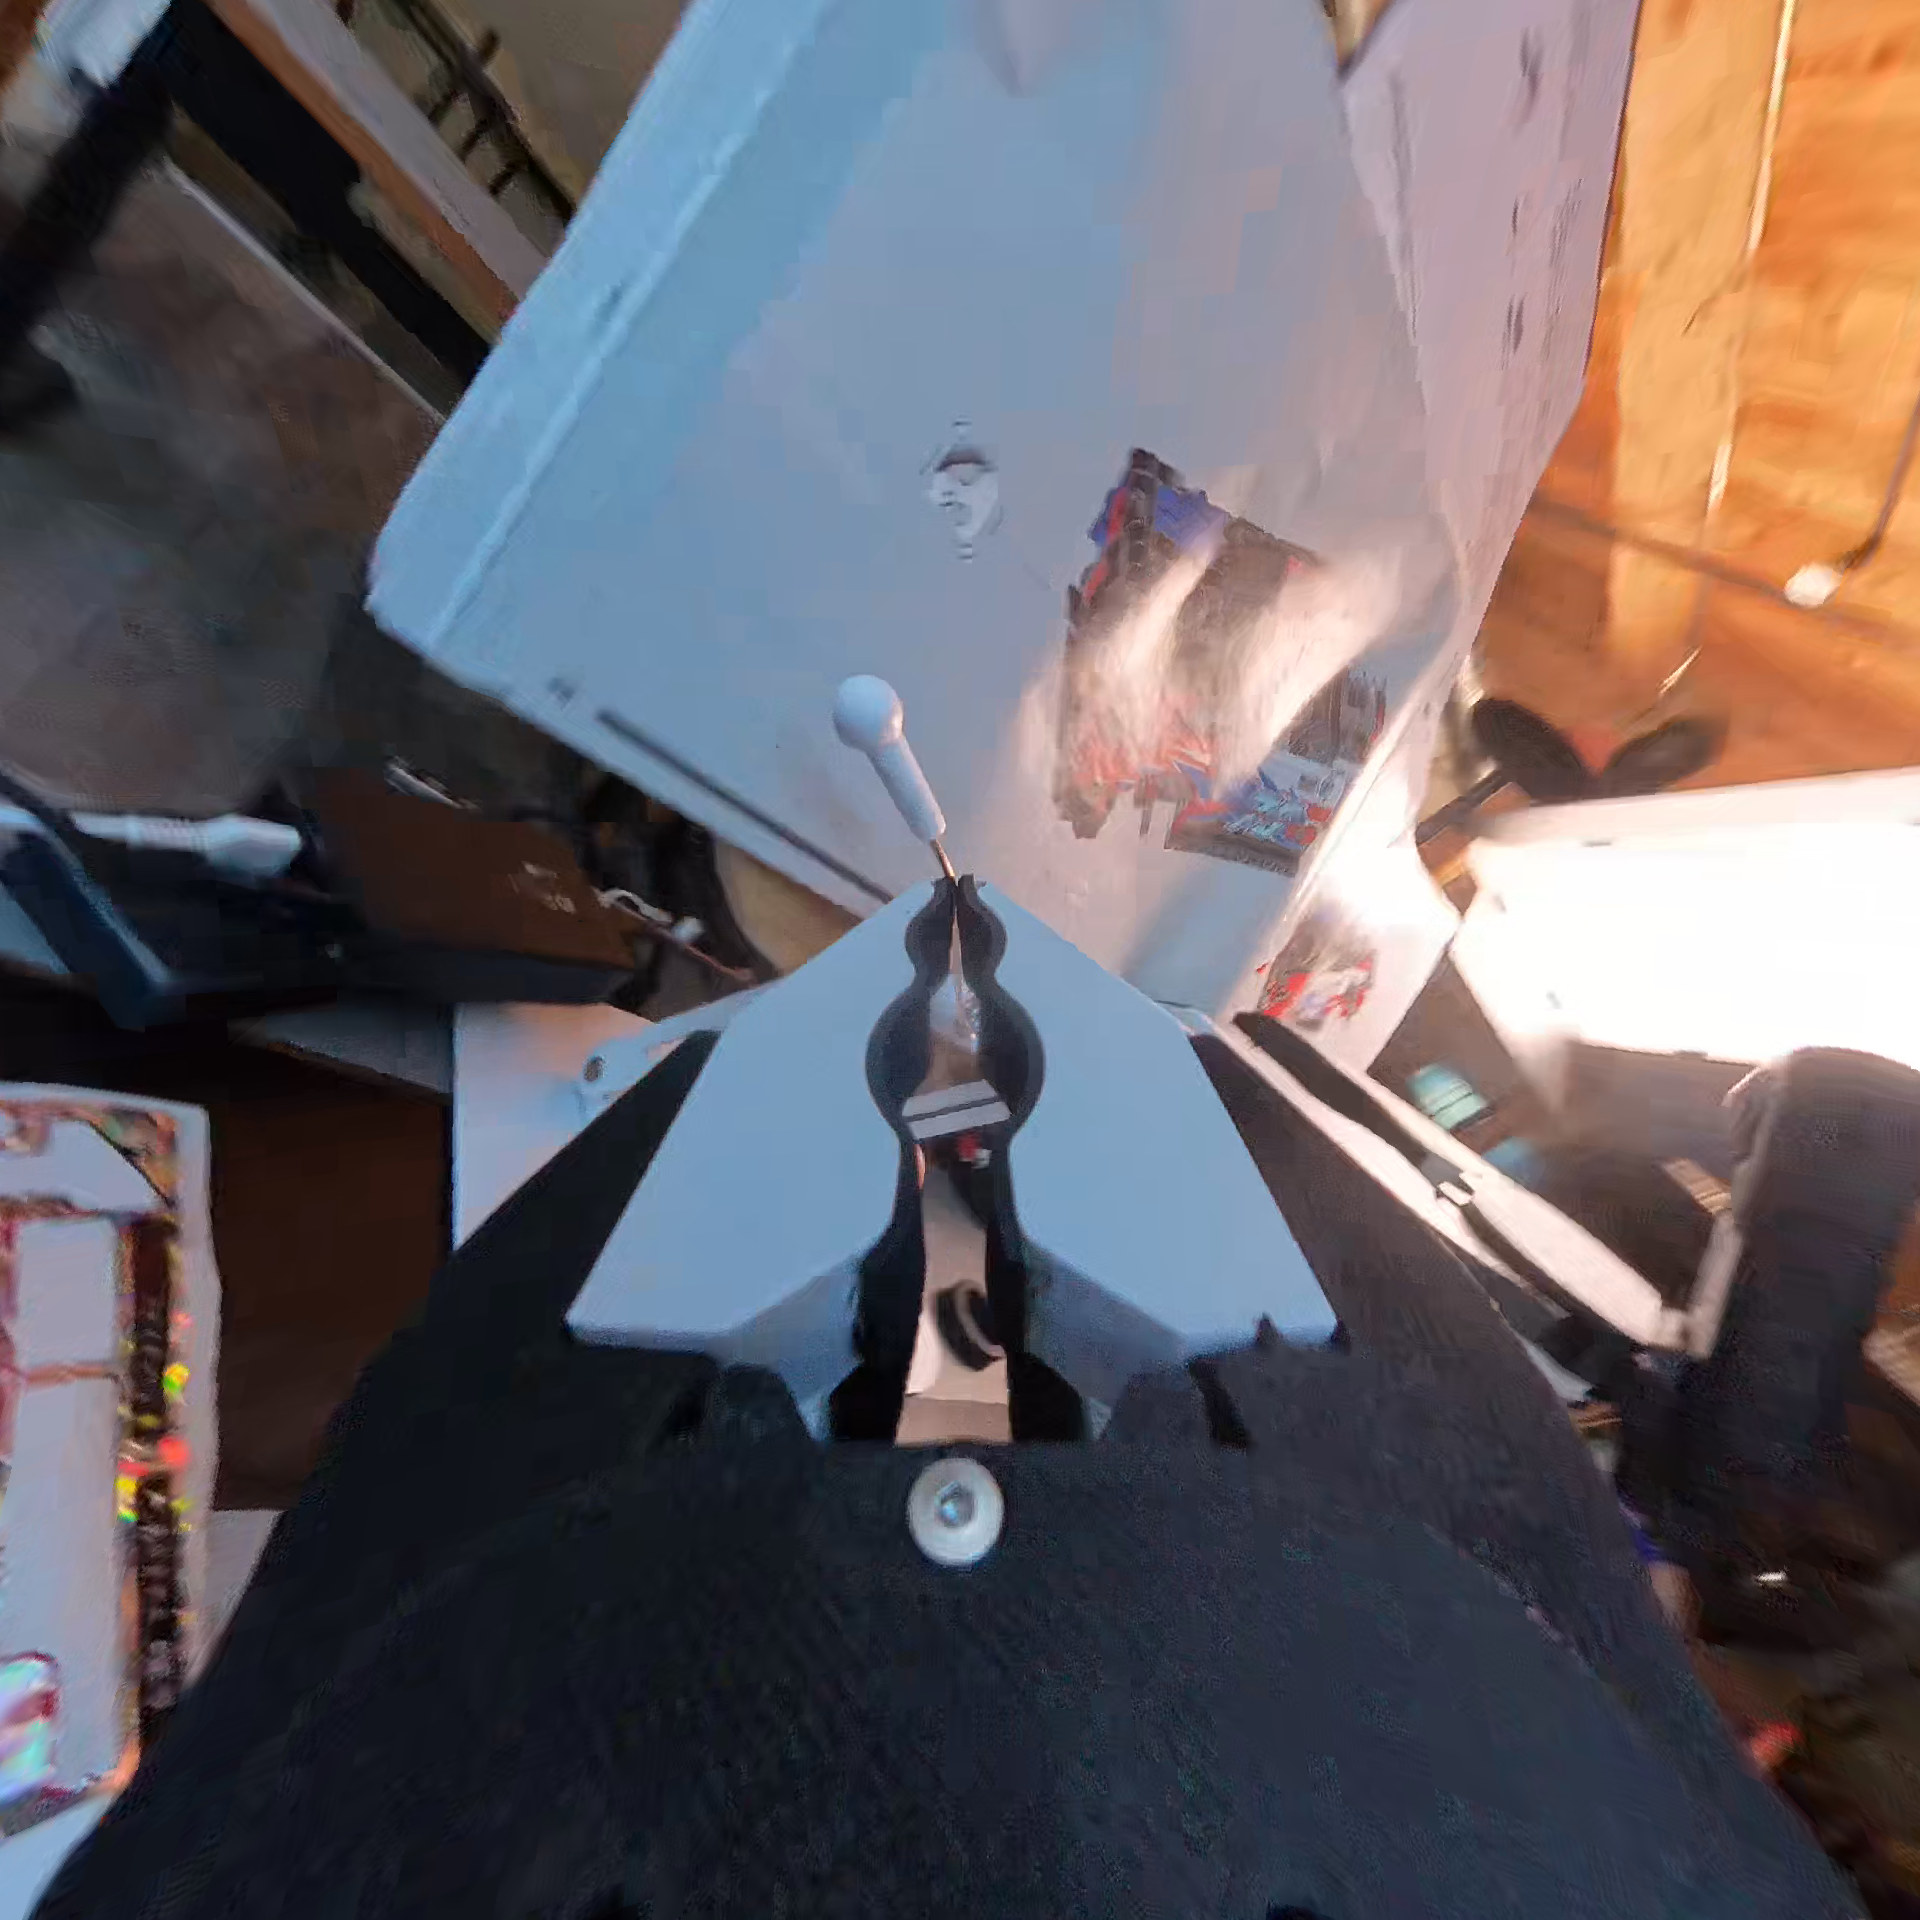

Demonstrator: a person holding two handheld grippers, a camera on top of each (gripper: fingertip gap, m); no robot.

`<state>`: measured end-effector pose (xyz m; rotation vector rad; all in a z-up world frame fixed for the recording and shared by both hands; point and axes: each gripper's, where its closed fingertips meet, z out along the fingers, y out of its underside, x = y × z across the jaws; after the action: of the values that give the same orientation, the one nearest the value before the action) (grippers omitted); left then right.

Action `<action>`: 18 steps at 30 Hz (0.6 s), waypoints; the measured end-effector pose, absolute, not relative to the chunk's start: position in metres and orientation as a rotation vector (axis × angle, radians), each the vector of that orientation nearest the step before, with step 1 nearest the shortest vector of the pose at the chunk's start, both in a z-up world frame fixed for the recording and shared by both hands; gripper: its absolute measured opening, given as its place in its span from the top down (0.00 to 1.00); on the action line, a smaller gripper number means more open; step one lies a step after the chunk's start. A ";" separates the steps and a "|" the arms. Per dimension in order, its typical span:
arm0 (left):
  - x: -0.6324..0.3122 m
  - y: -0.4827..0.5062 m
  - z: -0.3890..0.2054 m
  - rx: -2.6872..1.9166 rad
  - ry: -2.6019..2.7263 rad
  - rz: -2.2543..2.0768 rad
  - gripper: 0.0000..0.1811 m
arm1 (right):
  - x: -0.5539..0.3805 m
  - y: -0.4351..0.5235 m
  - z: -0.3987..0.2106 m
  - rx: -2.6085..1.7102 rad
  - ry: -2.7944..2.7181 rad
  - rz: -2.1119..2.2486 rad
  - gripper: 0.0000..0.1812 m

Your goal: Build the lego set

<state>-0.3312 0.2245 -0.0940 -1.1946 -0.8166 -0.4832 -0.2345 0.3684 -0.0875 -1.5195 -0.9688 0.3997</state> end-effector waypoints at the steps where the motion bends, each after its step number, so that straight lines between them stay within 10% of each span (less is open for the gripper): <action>1: -0.326 0.229 -0.086 -1.272 -0.733 -0.347 1.00 | -0.235 0.368 -0.088 -1.527 -0.970 0.407 0.50; 11: -0.256 0.299 -0.100 -1.892 0.622 0.696 1.00 | -0.234 0.366 -0.092 -1.516 -0.997 0.471 0.53; 18: -0.252 0.284 -0.077 -1.828 0.393 0.484 0.93 | -0.233 0.362 -0.094 -1.463 -1.072 0.489 0.48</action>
<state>-0.2517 0.2837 -0.0772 -1.8281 0.3931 0.4839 -0.2329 0.3623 -0.0941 -1.4633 -1.0723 0.4890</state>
